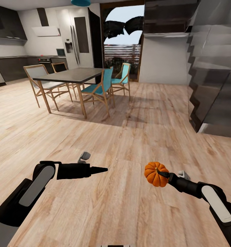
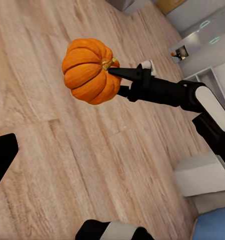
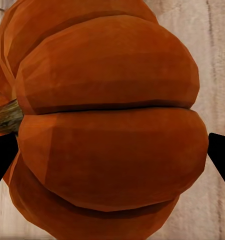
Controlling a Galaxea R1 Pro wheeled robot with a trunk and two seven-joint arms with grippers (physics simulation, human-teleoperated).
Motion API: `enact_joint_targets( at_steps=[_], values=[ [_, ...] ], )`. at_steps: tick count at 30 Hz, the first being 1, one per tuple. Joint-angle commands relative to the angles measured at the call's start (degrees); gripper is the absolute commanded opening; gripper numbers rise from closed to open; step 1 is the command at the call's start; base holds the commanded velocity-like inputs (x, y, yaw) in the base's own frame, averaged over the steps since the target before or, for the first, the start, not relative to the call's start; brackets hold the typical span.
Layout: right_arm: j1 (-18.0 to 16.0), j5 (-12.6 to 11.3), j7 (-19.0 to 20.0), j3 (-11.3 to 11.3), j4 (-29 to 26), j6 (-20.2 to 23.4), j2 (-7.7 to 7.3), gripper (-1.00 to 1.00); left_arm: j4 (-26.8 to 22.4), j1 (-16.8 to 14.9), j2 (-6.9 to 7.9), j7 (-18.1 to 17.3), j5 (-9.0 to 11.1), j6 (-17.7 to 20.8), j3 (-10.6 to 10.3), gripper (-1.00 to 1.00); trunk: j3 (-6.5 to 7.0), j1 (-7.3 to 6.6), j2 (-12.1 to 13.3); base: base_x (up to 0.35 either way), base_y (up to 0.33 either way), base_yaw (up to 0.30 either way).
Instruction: Place each of the two pumpkins and all three candles from the living room inside a cabinet in the living room (use any cabinet), then make sure every cabinet is closed, and position the cauldron so it is next to a table in the living room.
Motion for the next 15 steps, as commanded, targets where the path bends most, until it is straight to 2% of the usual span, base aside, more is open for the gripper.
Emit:
enact_joint_targets(
  at_steps=[1,11,15],
  values=[
    [-0.02,0.28,0.36,-0.10,-0.01,0.25,0.00,-1.00,-0.01,-0.06,0.00,-0.44,-0.38,0.06,-0.07,1.00,-0.14,-0.01,-0.02,0.000,0.000,0.090],
    [-0.02,0.30,0.30,0.15,-0.02,0.12,0.18,-1.00,-0.07,-0.06,-0.05,-0.42,-0.48,0.06,-0.12,1.00,-1.08,-0.01,-0.02,0.000,0.000,0.021],
    [-0.02,0.33,0.30,0.92,-0.02,0.11,0.18,-1.00,-0.07,-0.06,0.03,-0.48,-0.42,0.06,-0.10,1.00,-1.46,-0.01,-0.02,0.000,0.000,0.052]
  ],
)
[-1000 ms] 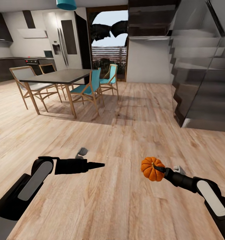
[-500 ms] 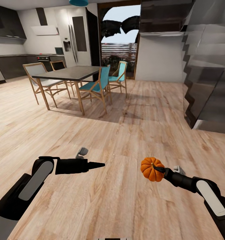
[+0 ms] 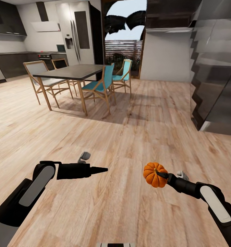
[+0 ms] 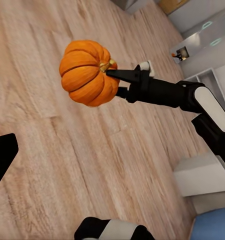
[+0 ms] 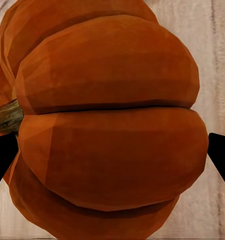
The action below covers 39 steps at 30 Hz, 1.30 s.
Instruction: Place each of the two pumpkins and all three candles from the living room inside a cabinet in the living room (use any cabinet), then make sure every cabinet is closed, and position the cauldron so it is next to a table in the living room.
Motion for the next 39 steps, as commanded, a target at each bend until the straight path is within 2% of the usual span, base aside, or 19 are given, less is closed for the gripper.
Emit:
enact_joint_targets(
  at_steps=[1,9,10,13,16,22,39],
  values=[
    [-0.04,0.19,0.30,0.08,-0.01,0.16,-0.03,-1.00,0.01,-0.05,0.06,-0.48,-0.37,0.06,-0.03,1.00,-0.14,-0.02,-0.02,0.000,0.000,0.078],
    [-0.04,0.76,0.30,0.45,-0.01,0.02,-0.03,-1.00,0.07,-0.05,0.15,-0.53,-0.32,0.06,-0.01,1.00,-0.88,-0.02,-0.02,0.000,0.000,0.112],
    [-0.04,1.27,0.30,0.45,-0.01,0.00,-0.03,-1.00,0.09,-0.05,0.11,-0.52,-0.34,0.06,-0.02,1.00,-0.97,-0.02,-0.02,0.000,0.000,0.124],
    [-0.04,5.17,0.59,0.50,-0.12,-0.11,0.10,-1.00,0.13,-0.05,0.00,-0.50,-0.36,0.06,-0.05,1.00,-1.23,-0.02,-0.02,0.000,0.000,0.147],
    [-0.04,7.47,0.95,0.53,-0.23,-0.26,0.27,-1.00,0.18,-0.05,-0.04,-0.45,-0.32,0.06,-0.02,1.00,-1.39,-0.02,-0.02,0.000,0.000,0.219],
    [-0.04,8.23,1.16,0.98,-0.27,-2.48,0.40,-1.00,0.26,-0.05,0.01,-0.42,-0.17,0.06,0.02,1.00,-1.60,-0.02,-0.02,0.139,0.000,0.267],
    [-0.04,8.33,1.18,1.25,0.19,-4.20,0.41,-1.00,0.95,-0.05,0.38,-0.67,0.24,0.06,0.11,1.00,-1.92,-0.02,-0.02,0.327,0.000,0.206]
  ],
)
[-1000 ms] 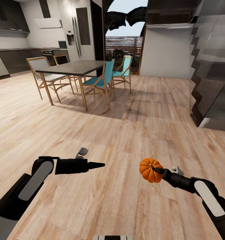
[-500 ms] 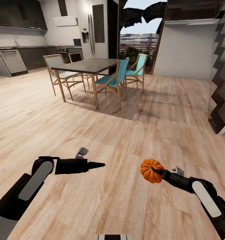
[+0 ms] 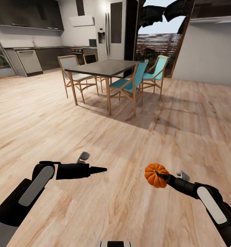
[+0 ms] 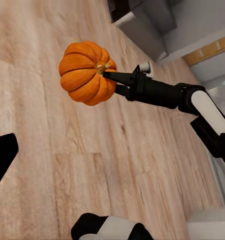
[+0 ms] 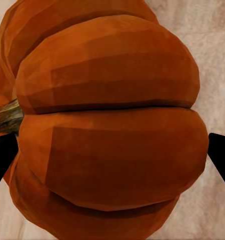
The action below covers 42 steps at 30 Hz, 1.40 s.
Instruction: Place each of the two pumpkins and all three candles from the living room inside a cabinet in the living room (use any cabinet), then make sure every cabinet is closed, and position the cauldron so it is next to a table in the living room.
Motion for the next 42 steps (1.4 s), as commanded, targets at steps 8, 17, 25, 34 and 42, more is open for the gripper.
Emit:
enact_joint_targets(
  at_steps=[8,17,25,34,42],
  values=[
    [-0.02,-0.14,-0.12,0.01,-0.07,0.15,-0.04,-1.00,0.05,-0.05,0.02,-0.44,-0.39,0.06,-0.06,1.00,-0.05,0.02,-0.02,0.339,0.000,0.288],
    [-0.02,-0.09,-0.37,0.01,-0.10,0.16,-0.04,-1.00,0.11,-0.02,0.04,-0.51,-0.33,0.06,-0.06,1.00,-0.05,0.02,-0.02,0.339,0.000,0.290],
    [-0.02,-0.10,-0.48,0.08,-0.24,0.13,-0.04,-1.00,0.61,0.00,0.10,-0.80,-0.27,0.06,-0.03,1.00,-0.05,0.02,-0.02,0.320,0.000,0.290],
    [-0.02,-0.09,-0.56,0.09,-0.24,0.13,-0.03,-1.00,0.67,0.06,0.11,-0.87,-0.27,0.06,0.01,1.00,-0.05,0.02,-0.02,0.075,0.000,0.290],
    [-0.02,-0.09,-0.57,0.09,-0.24,0.13,-0.03,-1.00,0.67,0.11,0.16,-0.89,-0.23,0.06,0.03,1.00,-0.05,0.02,-0.02,0.003,0.000,0.290]
  ],
)
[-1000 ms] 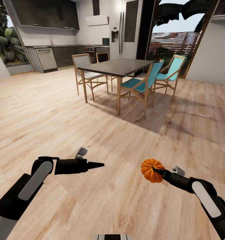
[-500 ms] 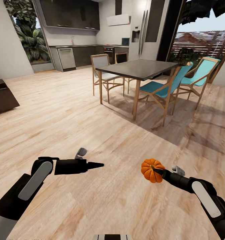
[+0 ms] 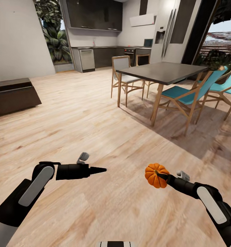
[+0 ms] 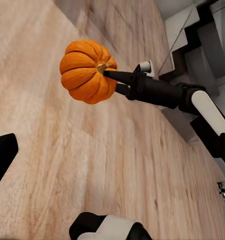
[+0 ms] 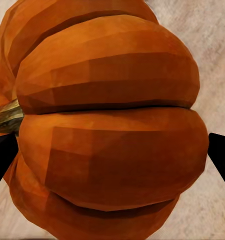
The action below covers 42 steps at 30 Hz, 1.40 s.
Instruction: Place each of the two pumpkins and all three candles from the living room inside a cabinet in the living room (use any cabinet), then make sure every cabinet is closed, and position the cauldron so it is next to a table in the living room.
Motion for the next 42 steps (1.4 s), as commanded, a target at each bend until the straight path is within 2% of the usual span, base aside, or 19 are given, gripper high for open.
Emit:
enact_joint_targets(
  at_steps=[1,20,22,24,28,42],
  values=[
    [-0.02,-0.21,0.24,0.01,-0.05,0.16,-0.05,-1.00,0.03,-0.07,0.01,-0.46,-0.37,0.06,-0.06,1.00,-0.04,-0.01,-0.02,0.000,0.000,0.290],
    [-0.02,-0.21,0.24,0.01,-0.05,0.16,0.02,-1.00,0.06,-0.06,0.05,-0.46,-0.41,0.06,-0.01,1.00,-0.04,-0.01,-0.02,0.016,0.000,0.290],
    [-0.02,-0.21,0.24,0.01,-0.05,0.16,0.03,-1.00,0.23,-0.06,0.05,-0.46,-0.42,0.06,0.60,1.00,-0.04,-0.01,-0.02,0.213,0.000,0.289],
    [-0.02,-0.21,0.25,0.01,-0.05,0.16,0.03,-1.00,0.67,-0.06,0.00,-0.49,-0.42,0.06,2.47,1.00,-0.04,-0.01,-0.02,0.277,0.000,0.289],
    [-0.02,-0.21,0.30,0.07,-0.05,0.11,0.02,-1.00,1.11,-0.06,-0.01,-0.52,-0.42,0.06,3.78,1.00,-0.06,-0.01,-0.02,0.311,0.000,0.286],
    [-0.02,-0.21,0.33,0.19,-0.05,0.07,0.03,-1.00,1.65,-0.06,-0.03,-0.46,-0.42,0.06,4.24,1.00,-0.14,-0.01,-0.02,0.332,0.014,0.154]
  ],
)
